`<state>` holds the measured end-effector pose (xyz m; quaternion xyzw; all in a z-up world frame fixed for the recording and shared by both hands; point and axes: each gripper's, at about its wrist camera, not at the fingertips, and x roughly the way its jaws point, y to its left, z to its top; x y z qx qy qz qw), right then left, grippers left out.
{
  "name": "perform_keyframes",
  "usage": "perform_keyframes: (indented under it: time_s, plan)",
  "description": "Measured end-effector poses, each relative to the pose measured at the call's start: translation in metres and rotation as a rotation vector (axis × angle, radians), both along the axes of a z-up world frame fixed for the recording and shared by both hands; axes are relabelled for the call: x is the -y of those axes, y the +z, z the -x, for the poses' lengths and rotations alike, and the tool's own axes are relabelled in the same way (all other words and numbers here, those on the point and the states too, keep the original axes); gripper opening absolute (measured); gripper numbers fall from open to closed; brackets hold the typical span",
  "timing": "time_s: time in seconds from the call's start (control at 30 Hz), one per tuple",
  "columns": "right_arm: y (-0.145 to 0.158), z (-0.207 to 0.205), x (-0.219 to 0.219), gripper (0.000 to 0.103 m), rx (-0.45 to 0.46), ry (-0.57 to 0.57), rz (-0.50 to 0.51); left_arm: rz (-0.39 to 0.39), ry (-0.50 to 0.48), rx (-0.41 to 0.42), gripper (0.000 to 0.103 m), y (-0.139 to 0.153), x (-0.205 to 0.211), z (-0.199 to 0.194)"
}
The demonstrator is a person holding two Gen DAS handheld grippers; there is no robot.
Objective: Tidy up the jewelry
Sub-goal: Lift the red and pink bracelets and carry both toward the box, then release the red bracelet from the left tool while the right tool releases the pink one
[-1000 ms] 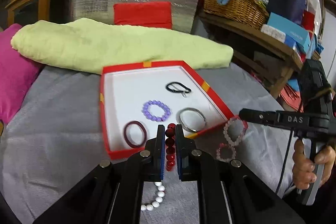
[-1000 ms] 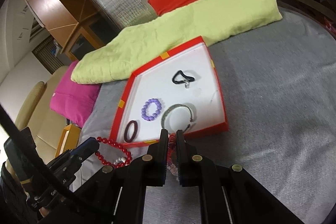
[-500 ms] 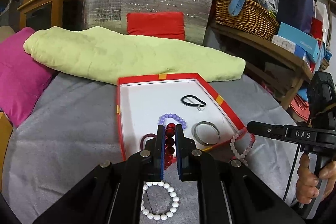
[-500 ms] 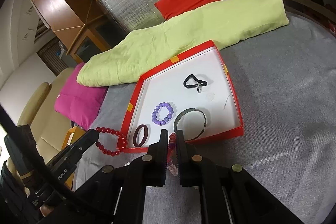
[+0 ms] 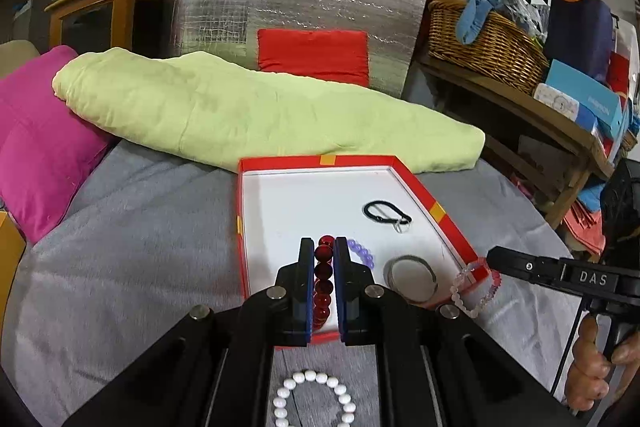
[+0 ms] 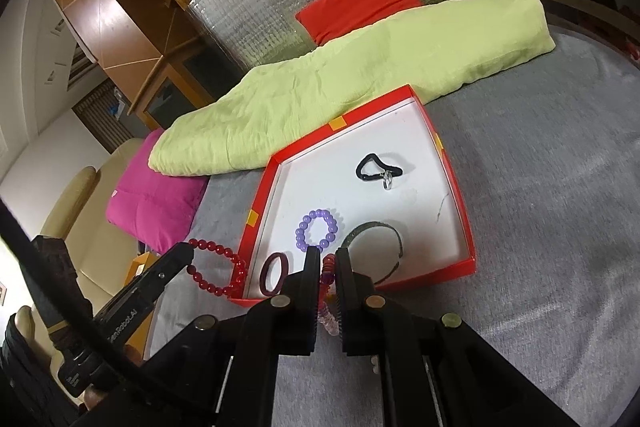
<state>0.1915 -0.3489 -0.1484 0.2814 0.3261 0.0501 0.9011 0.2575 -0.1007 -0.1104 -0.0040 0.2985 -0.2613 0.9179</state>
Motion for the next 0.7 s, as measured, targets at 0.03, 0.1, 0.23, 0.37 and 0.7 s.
perform_keyframes:
  time_s: [0.03, 0.1, 0.23, 0.37, 0.7]
  plan:
    - [0.001, -0.001, 0.001, 0.008, 0.002, -0.003, 0.003, 0.001, 0.005, 0.005, 0.01, 0.0, 0.001, -0.002]
    - [0.002, -0.004, 0.003, 0.008, 0.01, -0.013, 0.003, -0.006, 0.016, 0.015, 0.01, 0.0, 0.002, -0.007]
    - [0.004, -0.013, 0.01, 0.008, 0.019, -0.039, 0.001, -0.001, 0.03, 0.04, 0.01, 0.002, 0.006, -0.017]
    - [0.007, -0.028, 0.014, 0.008, 0.025, -0.059, -0.009, 0.007, 0.032, 0.034, 0.01, 0.001, 0.01, -0.029]
    - [0.003, -0.096, 0.006, 0.008, 0.008, -0.042, -0.047, 0.029, 0.037, 0.01, 0.01, -0.005, 0.02, -0.059]
